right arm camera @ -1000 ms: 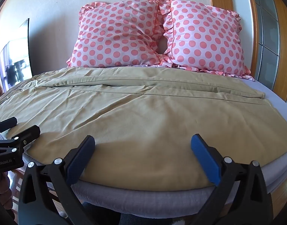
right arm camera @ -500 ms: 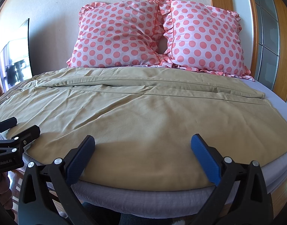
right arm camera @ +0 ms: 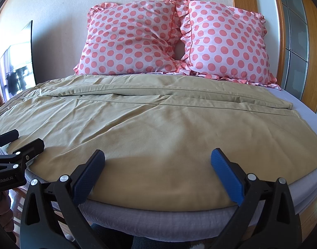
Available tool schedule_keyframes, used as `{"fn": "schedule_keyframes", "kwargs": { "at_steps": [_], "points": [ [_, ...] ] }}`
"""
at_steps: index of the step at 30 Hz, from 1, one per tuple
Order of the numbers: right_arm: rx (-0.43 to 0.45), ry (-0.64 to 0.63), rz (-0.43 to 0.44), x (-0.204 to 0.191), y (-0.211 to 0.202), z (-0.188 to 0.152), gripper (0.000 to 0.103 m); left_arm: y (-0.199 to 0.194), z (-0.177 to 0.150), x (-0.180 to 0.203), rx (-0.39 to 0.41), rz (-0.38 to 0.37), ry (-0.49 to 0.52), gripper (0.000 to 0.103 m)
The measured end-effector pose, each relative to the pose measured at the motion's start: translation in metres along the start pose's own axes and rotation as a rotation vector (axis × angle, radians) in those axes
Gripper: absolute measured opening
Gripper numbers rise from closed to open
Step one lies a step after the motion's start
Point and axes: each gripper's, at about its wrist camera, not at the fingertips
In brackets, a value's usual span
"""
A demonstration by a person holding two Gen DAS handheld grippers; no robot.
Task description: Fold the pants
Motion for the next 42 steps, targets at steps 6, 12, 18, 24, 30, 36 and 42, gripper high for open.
{"fn": "schedule_keyframes", "kwargs": {
  "at_steps": [6, 12, 18, 24, 30, 36, 42],
  "points": [
    [0.000, 0.000, 0.000, -0.0001, 0.0002, -0.0001, 0.102, 0.0000, 0.0000, 0.0000, 0.000, 0.000, 0.000, 0.101],
    [0.000, 0.000, 0.000, -0.0001, 0.0002, -0.0002, 0.102, -0.0001, 0.0000, 0.0000, 0.001, 0.000, 0.000, 0.101],
    [0.001, 0.000, 0.000, -0.0001, 0.0001, -0.0002, 0.102, -0.0001, 0.0000, 0.0000, 0.002, 0.000, 0.000, 0.101],
    [0.001, 0.000, 0.000, 0.0000, -0.0001, 0.0001, 0.102, -0.0001, 0.0000, 0.0000, 0.002, 0.000, 0.001, 0.101],
    [0.002, 0.000, 0.000, 0.0003, -0.0004, 0.0000, 0.102, -0.0001, 0.0000, 0.0000, 0.002, 0.000, 0.001, 0.101],
    [0.006, 0.000, 0.000, 0.0005, -0.0007, -0.0016, 0.102, -0.0002, 0.0000, 0.0001, 0.003, 0.000, 0.001, 0.101],
    [0.011, 0.001, -0.001, -0.0011, 0.0002, -0.0040, 0.102, -0.0002, 0.0000, 0.0000, 0.004, 0.000, 0.001, 0.101]
  ]
}}
Point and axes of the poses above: each gripper's, at about its wrist camera, not at the fingertips, and y roughly the way its jaws point, x to its right, z to its top, and after that the axes turned 15 degrees about x, right-handed
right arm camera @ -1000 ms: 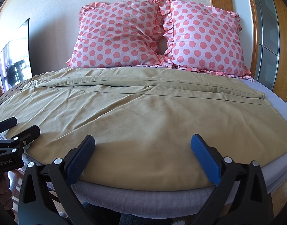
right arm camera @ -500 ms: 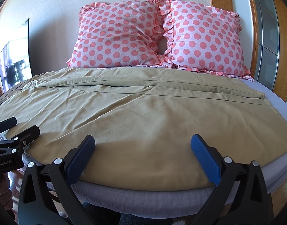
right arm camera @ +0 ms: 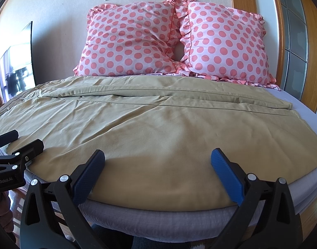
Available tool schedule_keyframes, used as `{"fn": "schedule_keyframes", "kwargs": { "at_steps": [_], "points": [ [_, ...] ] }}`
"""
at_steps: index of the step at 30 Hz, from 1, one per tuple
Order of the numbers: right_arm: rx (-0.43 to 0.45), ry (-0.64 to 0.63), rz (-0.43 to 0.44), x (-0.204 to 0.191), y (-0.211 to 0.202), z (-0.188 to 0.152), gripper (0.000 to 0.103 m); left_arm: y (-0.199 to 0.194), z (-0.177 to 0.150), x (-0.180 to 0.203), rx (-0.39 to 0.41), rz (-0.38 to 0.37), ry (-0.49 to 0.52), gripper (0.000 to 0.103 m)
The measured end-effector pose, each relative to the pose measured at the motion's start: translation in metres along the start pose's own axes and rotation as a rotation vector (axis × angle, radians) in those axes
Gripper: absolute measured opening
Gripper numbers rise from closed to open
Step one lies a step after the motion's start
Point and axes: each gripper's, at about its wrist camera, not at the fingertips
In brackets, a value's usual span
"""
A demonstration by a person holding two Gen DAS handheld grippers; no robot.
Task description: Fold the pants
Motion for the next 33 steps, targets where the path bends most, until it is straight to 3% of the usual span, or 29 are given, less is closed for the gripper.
{"fn": "schedule_keyframes", "kwargs": {
  "at_steps": [7, 9, 12, 14, 17, 18, 20, 23, 27, 30, 33],
  "points": [
    [-0.035, 0.010, 0.013, 0.014, 0.004, 0.017, 0.102, 0.001, 0.010, -0.002, -0.048, -0.013, 0.002, 0.101],
    [0.025, 0.025, -0.041, 0.037, 0.001, 0.043, 0.102, 0.004, 0.021, -0.003, -0.074, -0.025, 0.000, 0.101],
    [0.066, 0.011, -0.208, 0.083, 0.018, 0.094, 0.102, 0.004, 0.045, -0.011, -0.008, 0.010, 0.030, 0.101],
    [0.029, 0.029, -0.306, 0.119, 0.050, 0.120, 0.102, 0.012, 0.065, -0.017, 0.033, 0.039, 0.037, 0.101],
    [-0.089, 0.118, -0.430, 0.180, 0.118, 0.139, 0.101, 0.037, 0.089, -0.033, 0.023, 0.062, -0.017, 0.101],
    [-0.129, 0.151, -0.473, 0.199, 0.141, 0.141, 0.098, 0.045, 0.095, -0.039, 0.021, 0.064, -0.044, 0.101],
    [-0.215, 0.203, -0.565, 0.230, 0.185, 0.140, 0.078, 0.063, 0.106, -0.053, 0.014, 0.087, -0.102, 0.101],
    [-0.336, 0.327, -0.639, 0.270, 0.239, 0.134, 0.078, 0.083, 0.109, -0.070, 0.005, 0.110, -0.168, 0.101],
    [-0.438, 0.413, -0.752, 0.300, 0.290, 0.122, 0.078, 0.105, 0.101, -0.081, -0.035, 0.103, -0.224, 0.101],
    [-0.493, 0.433, -0.827, 0.313, 0.312, 0.110, 0.077, 0.115, 0.094, -0.082, -0.082, 0.047, -0.248, 0.101],
    [-0.450, 0.414, -0.823, 0.315, 0.314, 0.104, 0.073, 0.119, 0.090, -0.082, -0.105, 0.018, -0.261, 0.101]
  ]
}}
Point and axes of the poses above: each gripper's, at about its wrist camera, not at the fingertips, and y roughly the way its jaws point, x to its right, z to its top, and after that the axes turned 15 degrees about x, right-handed
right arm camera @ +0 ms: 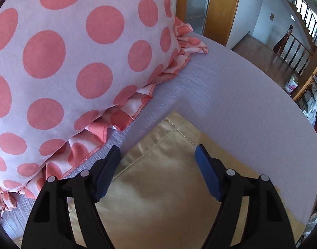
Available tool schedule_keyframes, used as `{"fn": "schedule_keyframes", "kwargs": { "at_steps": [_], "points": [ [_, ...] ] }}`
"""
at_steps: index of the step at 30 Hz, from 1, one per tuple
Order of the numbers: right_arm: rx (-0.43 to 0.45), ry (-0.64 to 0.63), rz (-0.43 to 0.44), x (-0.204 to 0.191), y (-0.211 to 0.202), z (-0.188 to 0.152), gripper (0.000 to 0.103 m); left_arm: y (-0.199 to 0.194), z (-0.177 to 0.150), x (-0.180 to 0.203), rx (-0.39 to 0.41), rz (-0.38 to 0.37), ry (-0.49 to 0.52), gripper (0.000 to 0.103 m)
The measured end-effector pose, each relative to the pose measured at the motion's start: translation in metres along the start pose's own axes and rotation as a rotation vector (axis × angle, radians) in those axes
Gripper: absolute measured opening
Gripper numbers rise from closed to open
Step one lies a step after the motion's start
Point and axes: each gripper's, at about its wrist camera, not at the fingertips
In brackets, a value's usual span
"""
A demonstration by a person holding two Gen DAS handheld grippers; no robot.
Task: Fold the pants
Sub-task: 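Reach the right gripper to the pant leg hem and grasp it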
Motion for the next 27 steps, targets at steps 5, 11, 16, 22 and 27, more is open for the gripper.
{"fn": "schedule_keyframes", "kwargs": {
  "at_steps": [5, 11, 16, 22, 27],
  "points": [
    [0.057, 0.000, 0.099, 0.006, -0.016, -0.011, 0.017, 0.005, -0.002, -0.004, -0.027, -0.027, -0.031, 0.101],
    [0.104, 0.252, 0.429, 0.071, -0.065, -0.031, 0.005, 0.006, -0.003, -0.009, -0.036, -0.066, -0.073, 0.101],
    [0.166, 0.388, 0.660, 0.163, -0.150, -0.089, 0.004, 0.007, -0.004, -0.009, -0.037, -0.109, -0.088, 0.101],
    [-0.052, 0.596, 0.690, 0.223, -0.174, -0.162, 0.006, -0.002, -0.002, -0.005, 0.000, -0.166, -0.092, 0.101],
    [-0.081, 0.623, 0.696, 0.226, -0.166, -0.161, 0.039, -0.022, 0.002, -0.016, 0.020, -0.200, -0.156, 0.101]
  ]
}}
Point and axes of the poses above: each gripper's, at about its wrist camera, not at the fingertips, and y roughly the way its jaws point, x to its right, z to its top, and after that the axes turned 15 degrees about x, right-handed
